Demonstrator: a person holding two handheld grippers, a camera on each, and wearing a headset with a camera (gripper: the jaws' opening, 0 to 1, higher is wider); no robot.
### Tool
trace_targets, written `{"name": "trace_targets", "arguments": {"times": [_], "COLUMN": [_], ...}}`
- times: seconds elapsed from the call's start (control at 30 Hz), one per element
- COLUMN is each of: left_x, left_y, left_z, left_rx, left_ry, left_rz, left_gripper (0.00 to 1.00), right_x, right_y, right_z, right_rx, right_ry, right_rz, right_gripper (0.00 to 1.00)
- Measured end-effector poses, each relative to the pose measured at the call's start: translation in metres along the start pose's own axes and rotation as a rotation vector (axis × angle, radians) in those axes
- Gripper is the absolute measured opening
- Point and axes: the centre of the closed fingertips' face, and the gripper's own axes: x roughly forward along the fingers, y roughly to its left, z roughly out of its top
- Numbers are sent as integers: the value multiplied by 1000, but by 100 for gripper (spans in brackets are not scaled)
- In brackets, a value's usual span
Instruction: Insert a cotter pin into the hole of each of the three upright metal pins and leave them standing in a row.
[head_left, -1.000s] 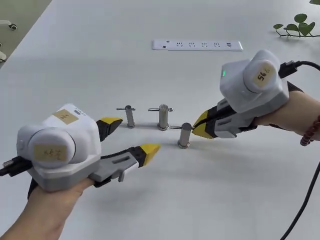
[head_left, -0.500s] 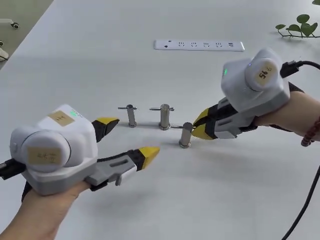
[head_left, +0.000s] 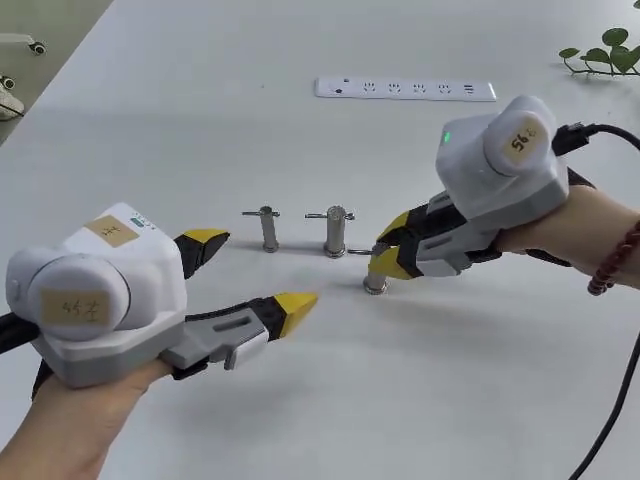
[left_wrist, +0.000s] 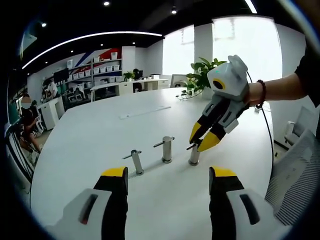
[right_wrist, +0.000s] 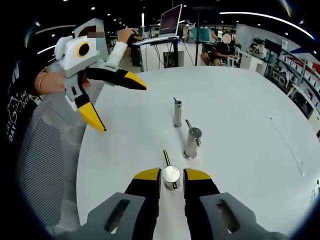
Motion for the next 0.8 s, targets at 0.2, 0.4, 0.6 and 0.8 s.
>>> {"name": "trace_targets", "arguments": {"times": [0.2,0.4,0.6,0.8], "left_x": [-2,-3,-6,-7], "left_y": [2,3,6,8], "left_z": [0,-1,-2,-3], "left_rx": [-12,-26,-30,-31], "left_ry": [-4,-6,-4,0], "left_rz": [3,6,13,16], "left_gripper": [68,69,70,70], "right_x": [4,4,5,5], "right_y": [1,1,1,1], "right_z": [1,0,1,1], "right_rx": [-8,-27,-22,-31], "right_ry": [4,15,13,18], "right_rz": [6,8,8,10], "right_gripper": [10,9,8,8]}}
